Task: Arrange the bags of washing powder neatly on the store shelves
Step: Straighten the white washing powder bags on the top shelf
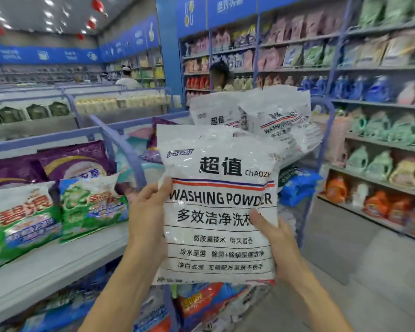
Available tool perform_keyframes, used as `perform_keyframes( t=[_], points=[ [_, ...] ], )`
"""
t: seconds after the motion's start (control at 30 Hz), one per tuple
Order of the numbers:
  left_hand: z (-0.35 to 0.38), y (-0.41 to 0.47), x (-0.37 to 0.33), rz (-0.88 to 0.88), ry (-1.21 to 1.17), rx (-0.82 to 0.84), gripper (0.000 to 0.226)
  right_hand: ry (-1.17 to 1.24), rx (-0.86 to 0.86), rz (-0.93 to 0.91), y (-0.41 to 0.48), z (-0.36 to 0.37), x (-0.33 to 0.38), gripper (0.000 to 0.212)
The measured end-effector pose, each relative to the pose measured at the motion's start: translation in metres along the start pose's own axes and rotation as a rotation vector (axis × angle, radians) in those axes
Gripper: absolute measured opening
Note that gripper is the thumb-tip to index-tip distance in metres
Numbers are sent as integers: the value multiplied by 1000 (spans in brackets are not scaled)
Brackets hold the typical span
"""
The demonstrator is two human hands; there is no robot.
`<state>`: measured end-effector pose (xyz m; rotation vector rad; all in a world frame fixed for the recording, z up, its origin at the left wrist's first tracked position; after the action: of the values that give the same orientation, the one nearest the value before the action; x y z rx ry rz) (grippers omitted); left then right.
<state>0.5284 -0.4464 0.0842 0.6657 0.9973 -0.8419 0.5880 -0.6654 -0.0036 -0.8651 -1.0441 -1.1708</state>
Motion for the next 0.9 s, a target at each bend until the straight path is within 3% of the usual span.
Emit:
perform_keyframes(
  t=[0.07, 0.2, 0.33, 0.43, 0.53, 0.6, 0.73, 0.8, 0.9],
  points=[
    [23, 8, 17, -16, 21, 55, 17, -8, -67, -26, 11, -25, 11, 79],
    [56, 33, 54, 13, 97, 198, 22, -42, -70, -44, 42, -60, 32, 57],
    [85, 61, 98, -87, 238, 411, 58, -23, -109, -14, 96, -93, 44, 40],
    [116, 87, 122, -132, 310, 461, 46, -42, -122, -9, 145, -112, 59, 38],
    [152, 118, 134, -52, 371, 363, 27, -97, -107, -13, 197, -131, 74, 47],
    [176, 135, 138, 15, 394, 248, 14, -151, -111, -14, 231, -140, 82, 64],
    [204, 179, 146, 36, 483, 32, 31, -252, -105, -5, 308, -142, 87, 112],
    [205, 209, 156, 45, 465, -51, 33, -312, -34, -7, 342, -129, 94, 105],
    [214, 240, 161, 105, 511, -145, 50, -371, 99, -39, 390, -112, 106, 66]
  ],
)
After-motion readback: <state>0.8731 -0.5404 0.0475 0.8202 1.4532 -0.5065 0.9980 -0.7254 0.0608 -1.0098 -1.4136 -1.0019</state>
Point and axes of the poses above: each hand's wrist, its own y-axis towards the middle knuckle, its own z-axis out of the palm, x = y × z, the point moved 2 cm from there along y, towards the middle knuckle, and after that the axes turned 3 degrees about z, right-handed, at the moved point
